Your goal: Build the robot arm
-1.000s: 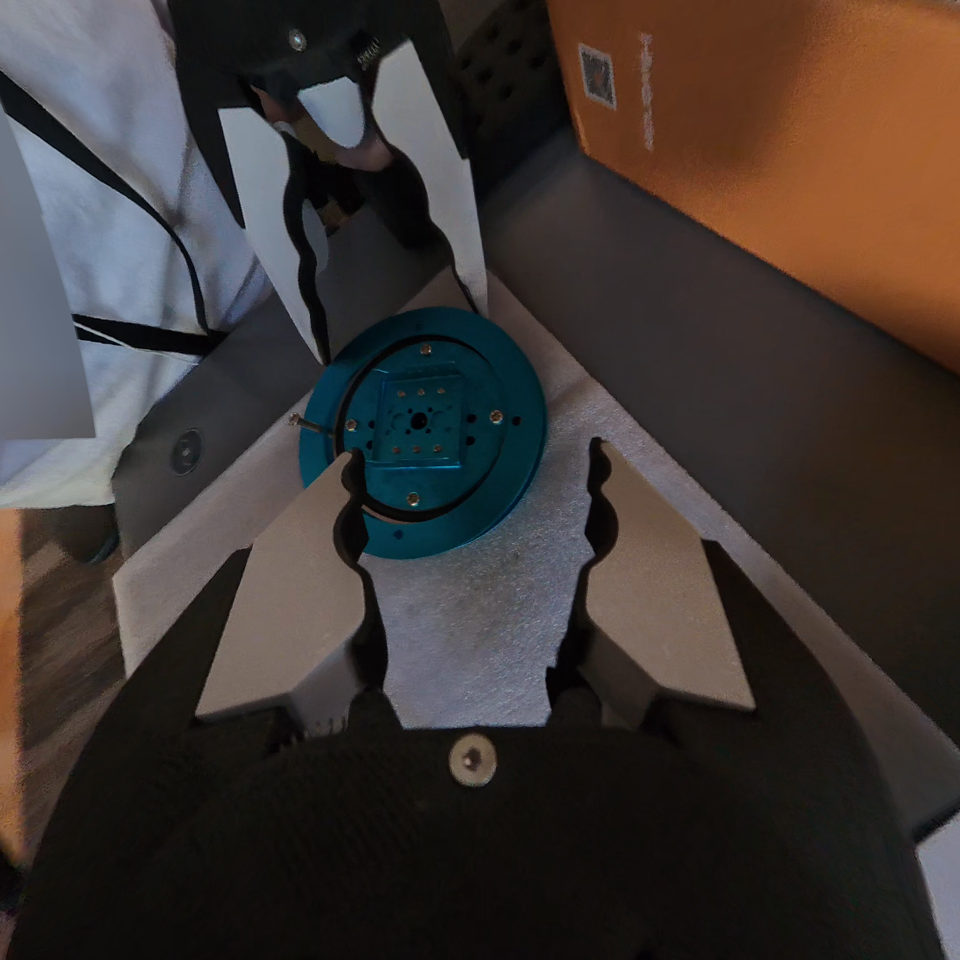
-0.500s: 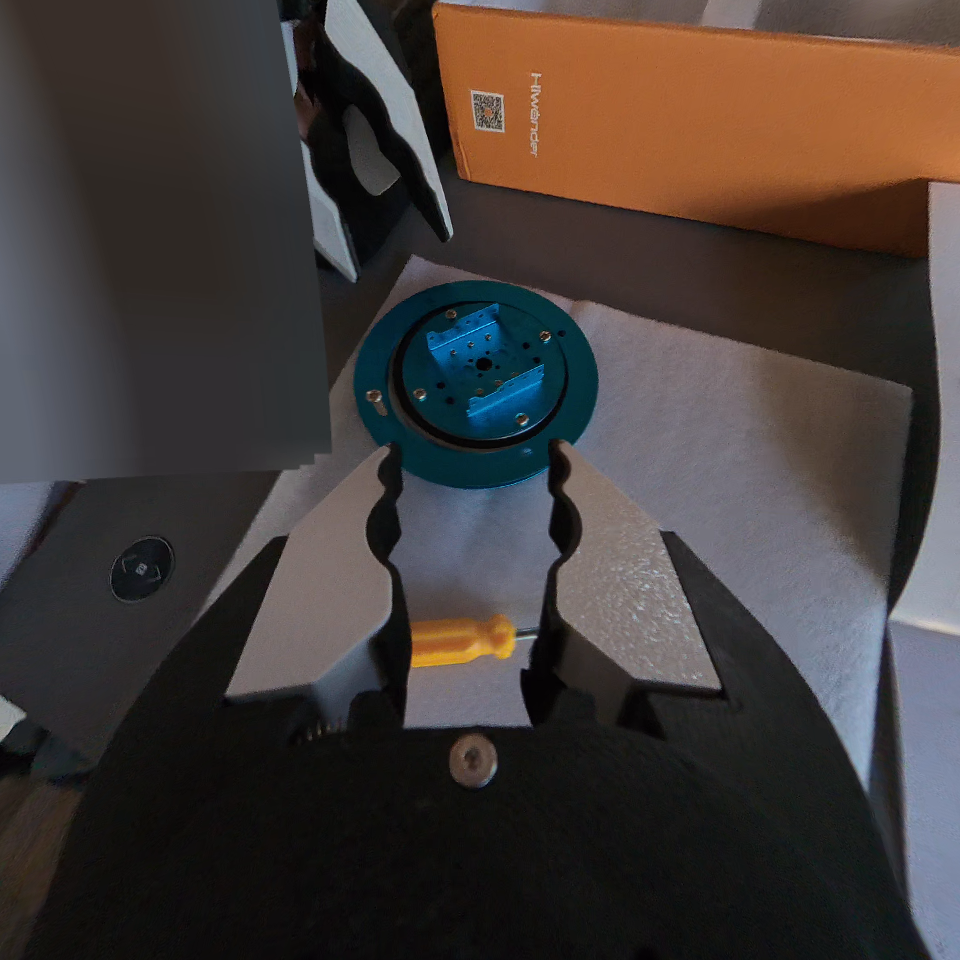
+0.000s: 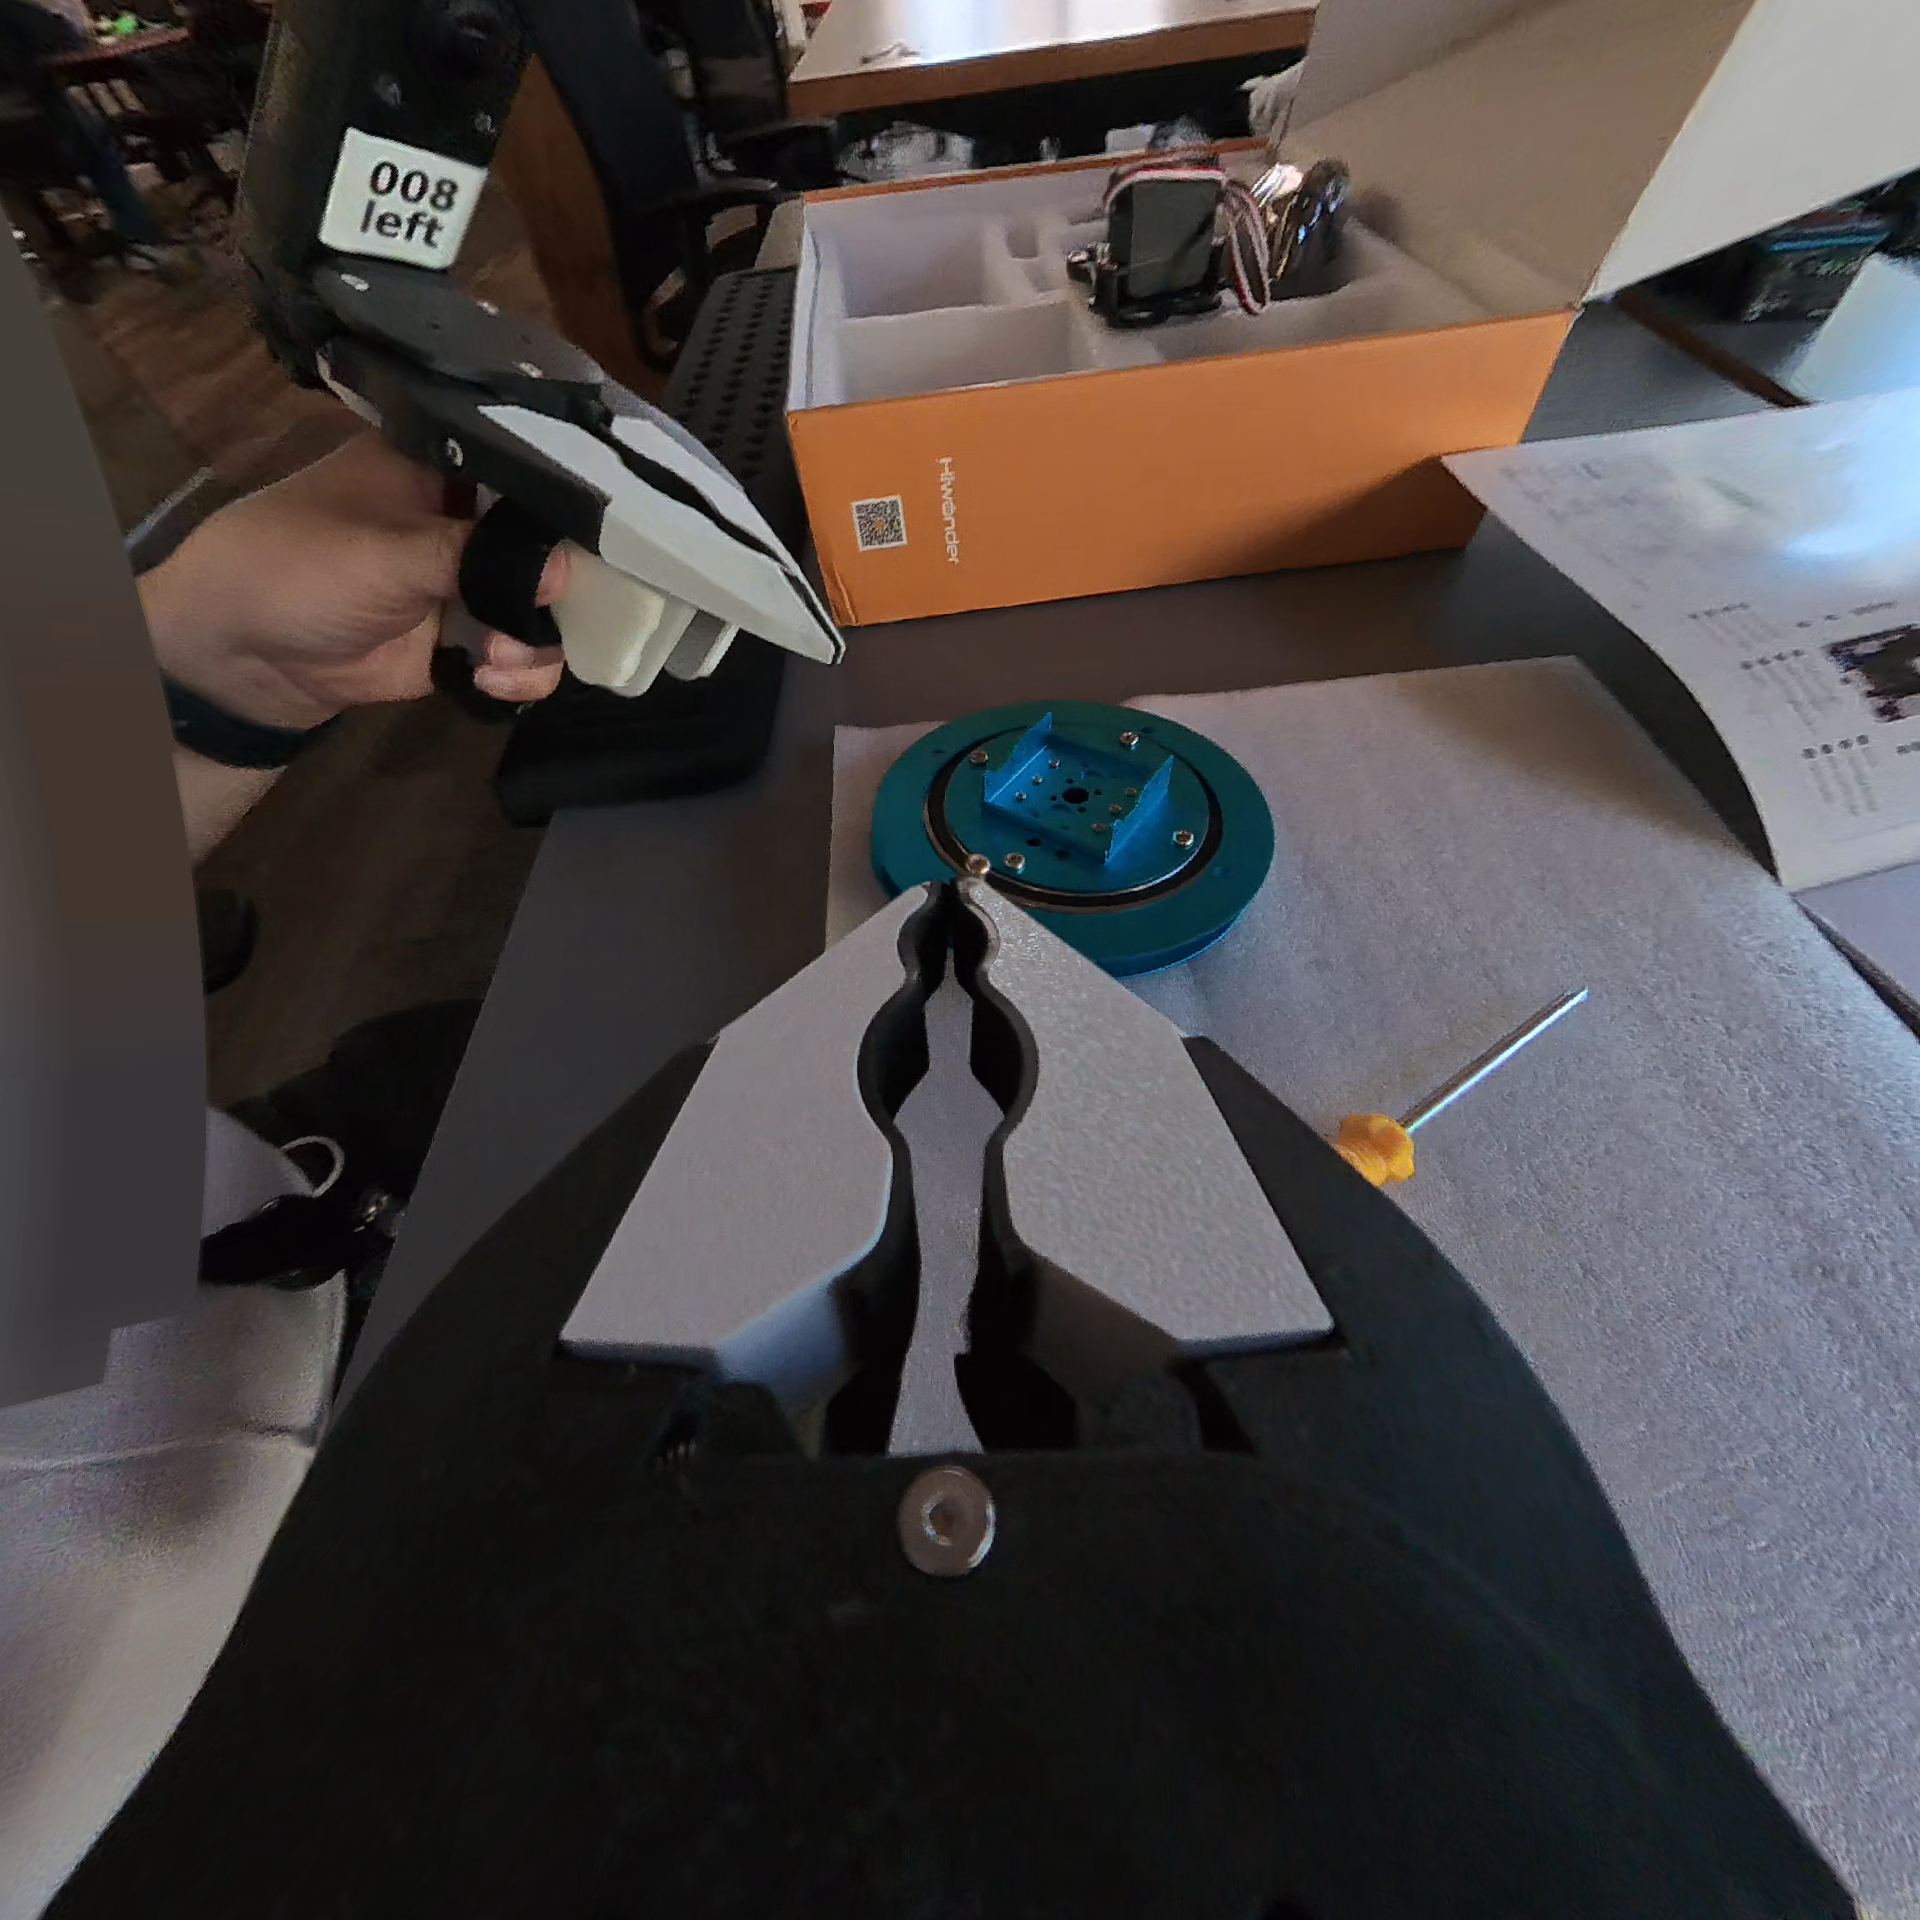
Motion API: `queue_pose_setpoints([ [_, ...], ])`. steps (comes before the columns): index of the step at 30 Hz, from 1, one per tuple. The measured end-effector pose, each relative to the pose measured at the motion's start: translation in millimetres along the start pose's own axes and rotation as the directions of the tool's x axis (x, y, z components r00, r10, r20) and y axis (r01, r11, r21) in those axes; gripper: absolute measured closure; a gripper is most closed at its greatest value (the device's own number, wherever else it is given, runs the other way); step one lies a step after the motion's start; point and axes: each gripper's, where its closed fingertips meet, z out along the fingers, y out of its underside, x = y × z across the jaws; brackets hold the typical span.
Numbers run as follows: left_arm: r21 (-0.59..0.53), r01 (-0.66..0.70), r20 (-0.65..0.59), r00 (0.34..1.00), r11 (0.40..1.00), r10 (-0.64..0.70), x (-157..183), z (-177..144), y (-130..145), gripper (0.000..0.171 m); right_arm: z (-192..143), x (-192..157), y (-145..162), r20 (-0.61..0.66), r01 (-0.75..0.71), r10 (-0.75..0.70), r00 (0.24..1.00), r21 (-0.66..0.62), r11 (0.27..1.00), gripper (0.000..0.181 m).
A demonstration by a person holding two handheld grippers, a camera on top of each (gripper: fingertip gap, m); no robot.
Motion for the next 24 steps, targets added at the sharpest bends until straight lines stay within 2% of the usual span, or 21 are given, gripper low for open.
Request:
queue_pose_setpoints([
  [2, 0.023, 0.021, -0.004, 1.000, 1.000, -0.021, 2.2, -1.7, 1.4, 0.170, -0.7, -4.4, -3.1, -0.031, 0.007, -0.007, 1.000, 0.016, 1.000, 0.181],
  [6, 0.066, 0.034, -0.056, 0.998, 0.997, -0.031, 12.7, -2.8, 2.3, 0.155, 1.2, -10.9, -11.8, -0.036, -0.031, 0.034, 0.999, 0.076, 0.997, 0.179],
  [9, 0.067, -0.059, -0.024, 0.998, 0.996, 0.060, 19.7, 0.2, 3.5, 0.151, 12.1, -5.6, -7.6, -0.067, -0.115, 0.120, 0.990, 0.086, 0.990, 0.159],
  [11, 0.051, -0.118, 0.009, 0.993, 0.992, 0.118, 25.0, 2.4, 3.4, 0.141, 17.3, 0.7, -8.4, -0.110, -0.167, 0.182, 0.977, 0.136, 0.977, 0.159],
  [14, 0.087, -0.187, 0.060, 0.982, 0.979, 0.182, 27.9, 5.2, -1.4, 0.144, 13.4, 5.7, -19.0, -0.158, -0.210, 0.256, 0.954, 0.261, 0.942, 0.160],
  [18, 0.096, -0.232, 0.067, 0.972, 0.968, 0.226, 36.2, 4.1, 3.7, 0.151, -11.6, 10.6, -23.6, -0.243, -0.167, 0.244, 0.939, 0.299, 0.940, 0.170],
  [21, 0.143, -0.297, 0.123, 0.952, 0.944, 0.281, 36.8, -7.6, -1.9, 0.167, -38.1, 27.0, -13.1, -0.408, -0.092, 0.196, 0.892, 0.262, 0.961, 0.170],
  [22, 0.156, -0.298, 0.124, 0.952, 0.942, 0.281, 38.3, -11.7, -4.2, 0.168, -43.2, 33.8, -3.3, -0.462, -0.079, 0.174, 0.869, 0.219, 0.973, 0.163],
  [23, 0.165, -0.290, 0.109, 0.955, 0.943, 0.274, 41.4, -15.0, -5.8, 0.169, -43.9, 37.5, 8.5, -0.486, -0.101, 0.172, 0.857, 0.168, 0.981, 0.154],
  [24, 0.172, -0.279, 0.089, 0.960, 0.945, 0.267, 45.1, -18.1, -7.4, 0.170, -41.9, 38.3, 19.6, -0.491, -0.141, 0.183, 0.852, 0.123, 0.982, 0.153],
])
